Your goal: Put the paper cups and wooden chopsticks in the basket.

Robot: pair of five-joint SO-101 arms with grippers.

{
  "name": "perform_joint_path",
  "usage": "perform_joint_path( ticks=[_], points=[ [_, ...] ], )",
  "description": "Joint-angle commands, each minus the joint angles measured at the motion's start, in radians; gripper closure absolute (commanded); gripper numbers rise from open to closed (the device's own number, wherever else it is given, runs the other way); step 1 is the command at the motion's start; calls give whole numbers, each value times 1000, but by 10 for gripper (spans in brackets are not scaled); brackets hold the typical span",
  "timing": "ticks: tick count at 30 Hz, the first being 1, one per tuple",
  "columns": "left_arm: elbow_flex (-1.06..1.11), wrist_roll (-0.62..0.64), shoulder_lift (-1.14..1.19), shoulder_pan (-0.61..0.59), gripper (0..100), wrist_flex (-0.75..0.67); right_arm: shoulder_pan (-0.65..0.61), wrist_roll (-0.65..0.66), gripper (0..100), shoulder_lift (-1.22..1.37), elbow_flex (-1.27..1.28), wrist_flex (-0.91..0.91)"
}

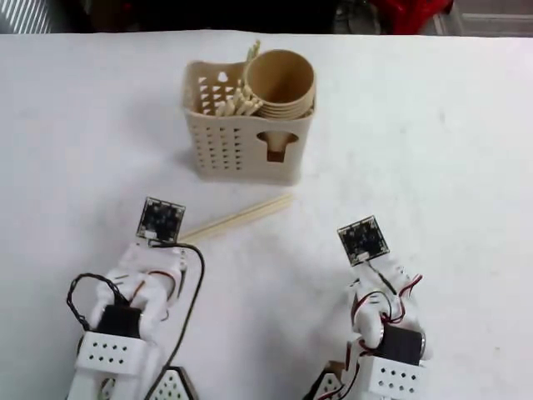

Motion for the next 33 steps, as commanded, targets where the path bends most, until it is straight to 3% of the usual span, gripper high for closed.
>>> perform_joint_path(
  ticks=[1,27,33],
  points=[
    [-5,-8,-12,-4,976,3,5,-11,981,-5,6,-18],
    [-5,-9,-12,-4,976,3,7,-9,978,-5,6,-18],
    [-5,-8,-12,-4,976,3,7,-9,978,-7,6,84]
  ],
)
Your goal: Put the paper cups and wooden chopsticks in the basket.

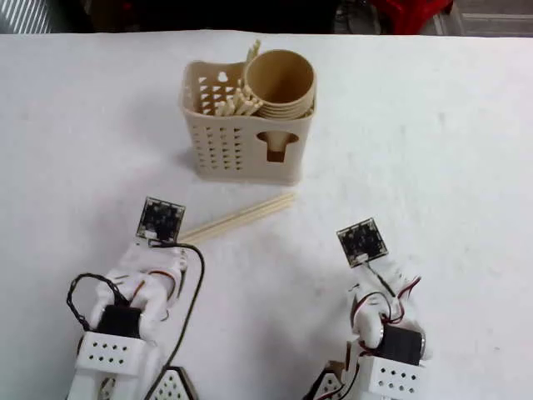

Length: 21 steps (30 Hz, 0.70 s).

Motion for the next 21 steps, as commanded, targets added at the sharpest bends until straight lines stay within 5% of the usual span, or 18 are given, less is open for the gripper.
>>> perform_joint_path(
  ticks=[1,13,21],
  points=[
    [-5,-8,-12,-4,976,3,15,-5,981,-7,6,13],
    [-5,-9,-12,-2,976,3,12,-5,978,-8,-14,-183],
    [-5,-8,-12,-2,976,3,-22,-5,981,-5,6,-79]
  ],
)
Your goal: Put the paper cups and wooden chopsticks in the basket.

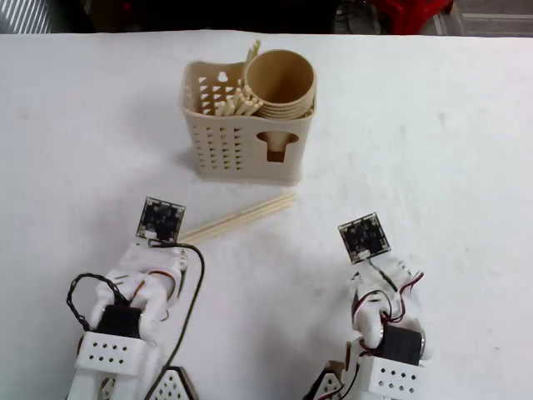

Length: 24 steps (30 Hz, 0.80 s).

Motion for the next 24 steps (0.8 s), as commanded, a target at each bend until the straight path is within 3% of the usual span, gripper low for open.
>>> perform_joint_path(
  ticks=[1,8,10,12,13,14,16,20,24],
  points=[
    [-5,-8,-12,2,976,3,-22,-5,981,-5,6,47],
    [-3,-25,-33,10,976,15,-70,-5,980,-5,6,53],
    [-29,-166,-56,-38,976,29,-70,-5,981,-5,6,65],
    [-106,-411,-91,-163,976,89,-68,-5,978,-5,6,68],
    [-158,-460,-108,-209,976,115,-68,-5,978,-5,6,68],
    [-210,-423,-124,-219,976,146,-68,-5,978,-5,6,68],
    [-358,-376,-124,-216,976,272,-68,-3,978,-5,6,70],
    [-729,-456,24,-110,976,609,-68,-3,978,-5,6,70],
    [-1017,-591,349,45,970,916,-68,-3,978,-5,6,70]
  ],
)
